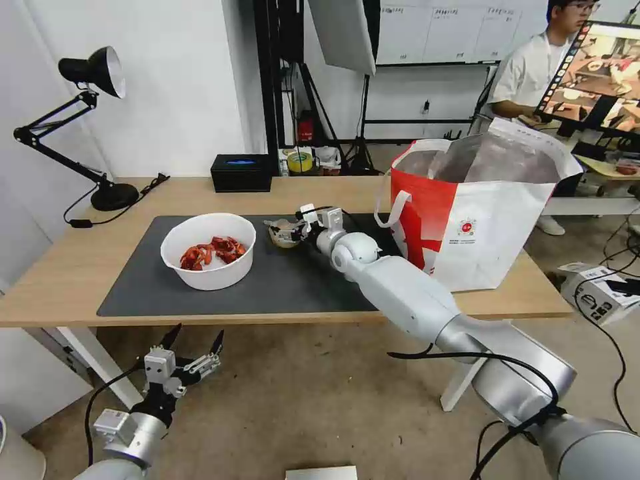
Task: Pick up the trash from the table and place it into the takeout bag.
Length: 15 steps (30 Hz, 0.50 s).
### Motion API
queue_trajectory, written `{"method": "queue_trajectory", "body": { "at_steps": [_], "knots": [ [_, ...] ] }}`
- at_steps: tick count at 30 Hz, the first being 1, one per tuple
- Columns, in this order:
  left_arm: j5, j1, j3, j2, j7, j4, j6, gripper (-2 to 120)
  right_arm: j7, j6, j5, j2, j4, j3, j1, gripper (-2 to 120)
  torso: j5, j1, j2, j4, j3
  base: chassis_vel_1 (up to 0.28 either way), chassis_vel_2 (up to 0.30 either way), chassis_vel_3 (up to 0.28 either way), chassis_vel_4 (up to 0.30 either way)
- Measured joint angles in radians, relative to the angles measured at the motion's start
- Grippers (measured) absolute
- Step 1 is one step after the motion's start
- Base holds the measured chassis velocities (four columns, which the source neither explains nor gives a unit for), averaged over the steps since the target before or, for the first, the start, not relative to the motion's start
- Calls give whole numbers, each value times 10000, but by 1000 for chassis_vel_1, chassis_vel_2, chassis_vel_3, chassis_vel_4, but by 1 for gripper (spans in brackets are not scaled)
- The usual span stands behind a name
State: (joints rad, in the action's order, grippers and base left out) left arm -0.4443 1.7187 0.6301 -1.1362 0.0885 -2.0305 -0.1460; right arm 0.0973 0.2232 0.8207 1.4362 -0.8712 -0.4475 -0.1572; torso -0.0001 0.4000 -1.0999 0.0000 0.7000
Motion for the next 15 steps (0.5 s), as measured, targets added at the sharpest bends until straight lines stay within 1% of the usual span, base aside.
{"method": "queue_trajectory", "body": {
  "at_steps": [9,10,11,12,13,15],
  "knots": [
    [-1,47,-6,-29,2,4,-24,100,235,6,-238,335,642,43,101,100,1,0,-1,1,0,0,0,0,0],
    [3,64,-10,-36,2,-2,-27,100,275,-11,-275,382,719,55,116,97,0,0,-1,0,0,0,0,0,0],
    [8,80,-13,-45,3,-12,-29,100,326,-25,-298,411,769,62,122,92,0,0,-1,0,0,0,0,0,0],
    [8,80,-13,-45,3,-12,-29,100,326,-25,-298,411,769,62,122,92,0,0,-1,0,0,0,0,0,0],
    [18,105,-14,-54,6,-26,-33,100,368,-36,-330,432,798,66,123,89,1,0,-1,0,0,0,0,0,0],
    [46,145,-14,-63,9,-40,-42,100,411,-54,-355,447,828,71,123,80,1,0,-1,1,0,0,0,0,0]
  ]
}}
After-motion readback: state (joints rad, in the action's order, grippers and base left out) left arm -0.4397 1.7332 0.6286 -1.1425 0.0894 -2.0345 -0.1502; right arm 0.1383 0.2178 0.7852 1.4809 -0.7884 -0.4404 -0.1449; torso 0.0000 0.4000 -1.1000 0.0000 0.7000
